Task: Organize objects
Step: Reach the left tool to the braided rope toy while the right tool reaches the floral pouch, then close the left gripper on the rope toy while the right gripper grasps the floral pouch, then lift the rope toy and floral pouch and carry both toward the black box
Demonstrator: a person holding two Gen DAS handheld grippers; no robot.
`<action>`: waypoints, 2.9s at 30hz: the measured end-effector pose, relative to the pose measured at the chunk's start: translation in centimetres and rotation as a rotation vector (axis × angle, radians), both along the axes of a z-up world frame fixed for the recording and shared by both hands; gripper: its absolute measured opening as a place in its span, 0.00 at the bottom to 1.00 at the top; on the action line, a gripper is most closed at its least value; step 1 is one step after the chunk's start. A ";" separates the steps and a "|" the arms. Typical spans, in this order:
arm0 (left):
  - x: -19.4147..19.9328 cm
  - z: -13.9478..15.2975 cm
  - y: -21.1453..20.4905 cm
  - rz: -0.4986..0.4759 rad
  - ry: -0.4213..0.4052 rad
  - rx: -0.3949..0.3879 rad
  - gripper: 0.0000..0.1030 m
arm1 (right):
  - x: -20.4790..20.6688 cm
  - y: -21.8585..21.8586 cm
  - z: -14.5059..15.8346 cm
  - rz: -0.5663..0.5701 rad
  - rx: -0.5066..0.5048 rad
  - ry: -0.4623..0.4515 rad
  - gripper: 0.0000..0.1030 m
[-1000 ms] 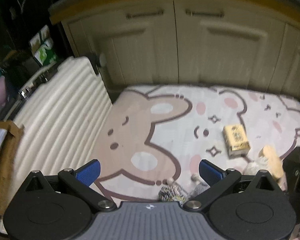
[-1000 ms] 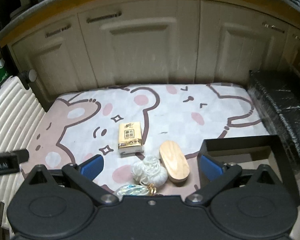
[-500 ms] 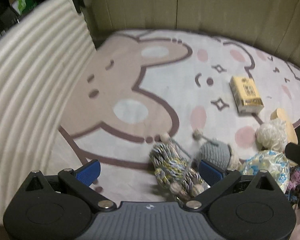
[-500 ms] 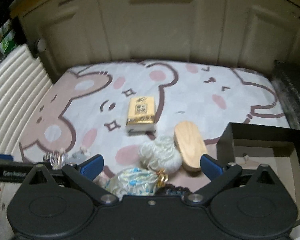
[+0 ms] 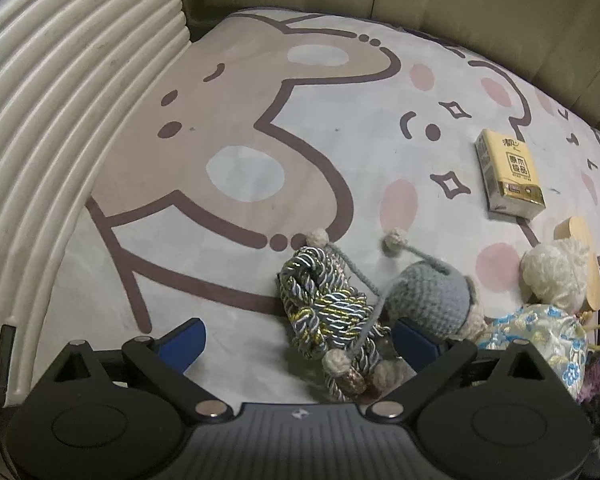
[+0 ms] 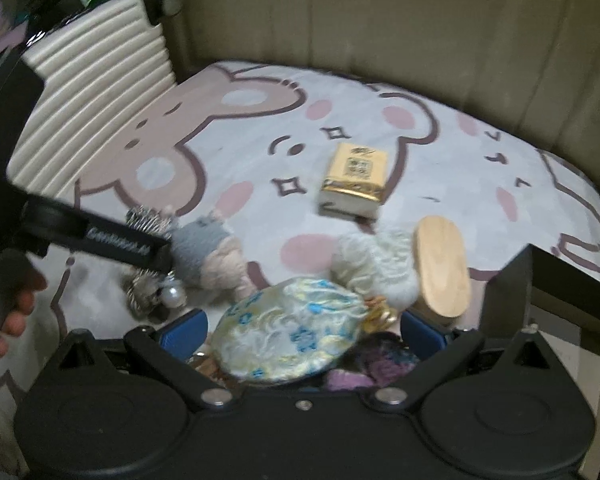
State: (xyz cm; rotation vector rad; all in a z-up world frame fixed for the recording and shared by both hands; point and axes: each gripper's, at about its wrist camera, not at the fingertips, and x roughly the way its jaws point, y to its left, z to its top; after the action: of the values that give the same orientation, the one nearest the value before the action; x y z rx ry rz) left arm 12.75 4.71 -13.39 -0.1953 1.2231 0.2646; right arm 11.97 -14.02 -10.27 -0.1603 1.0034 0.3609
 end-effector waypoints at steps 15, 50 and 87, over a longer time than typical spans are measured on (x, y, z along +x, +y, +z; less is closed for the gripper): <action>-1.2 0.3 1.5 -0.040 0.023 0.074 0.97 | 0.9 3.1 -2.8 0.091 -0.146 -0.003 0.97; -1.7 -0.1 2.3 0.153 -0.002 -0.300 0.35 | 0.0 -0.8 2.1 -0.053 0.035 0.037 0.60; -5.3 0.5 1.9 0.025 0.032 -0.161 0.56 | -3.1 0.3 6.4 -0.090 0.077 -0.028 0.60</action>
State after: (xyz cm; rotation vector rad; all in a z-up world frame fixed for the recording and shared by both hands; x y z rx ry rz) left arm 7.50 6.63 -12.90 -0.3468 1.2751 0.1921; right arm 8.92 -13.70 -3.83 -0.0504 0.9644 0.3141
